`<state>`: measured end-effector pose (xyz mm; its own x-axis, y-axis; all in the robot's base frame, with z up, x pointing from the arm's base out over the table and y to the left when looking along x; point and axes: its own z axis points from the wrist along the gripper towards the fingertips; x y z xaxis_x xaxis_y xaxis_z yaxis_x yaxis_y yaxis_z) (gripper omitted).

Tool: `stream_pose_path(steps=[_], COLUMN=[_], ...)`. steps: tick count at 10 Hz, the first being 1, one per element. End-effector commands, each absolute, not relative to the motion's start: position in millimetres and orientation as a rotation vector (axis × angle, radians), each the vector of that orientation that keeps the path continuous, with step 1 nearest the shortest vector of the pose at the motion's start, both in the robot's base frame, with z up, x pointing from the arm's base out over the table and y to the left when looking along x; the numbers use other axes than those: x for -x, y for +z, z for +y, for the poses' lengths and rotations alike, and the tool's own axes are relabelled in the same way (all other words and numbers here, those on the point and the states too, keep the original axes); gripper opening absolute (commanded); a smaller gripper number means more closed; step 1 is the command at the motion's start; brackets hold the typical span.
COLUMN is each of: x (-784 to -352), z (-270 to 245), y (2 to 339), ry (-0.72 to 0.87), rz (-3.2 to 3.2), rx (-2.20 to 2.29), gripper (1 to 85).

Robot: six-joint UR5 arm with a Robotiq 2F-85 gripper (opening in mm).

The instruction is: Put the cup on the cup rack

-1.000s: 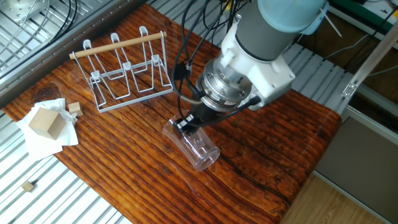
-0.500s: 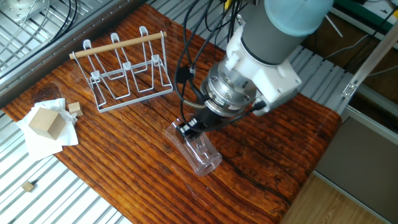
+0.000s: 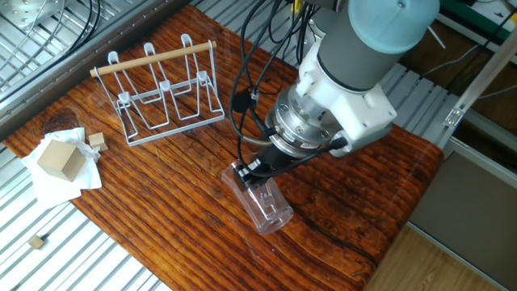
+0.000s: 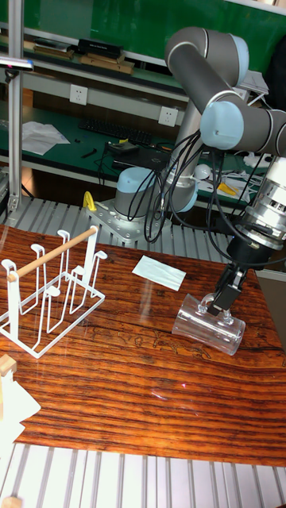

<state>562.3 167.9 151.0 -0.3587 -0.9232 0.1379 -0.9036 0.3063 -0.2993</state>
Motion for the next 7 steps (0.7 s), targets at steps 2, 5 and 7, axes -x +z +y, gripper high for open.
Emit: stream_pose_path(steps=[2, 5, 7], x=[-560.1, -557.4, -554.3], z=[162.4, 162.7, 165.2], y=[152.5, 151.8, 150.5], ry=[-0.527, -0.515, -0.491], rz=[2.551, 2.586, 2.606], rx=[1.672, 1.625, 1.605], gripper=[1.0, 1.0, 1.0])
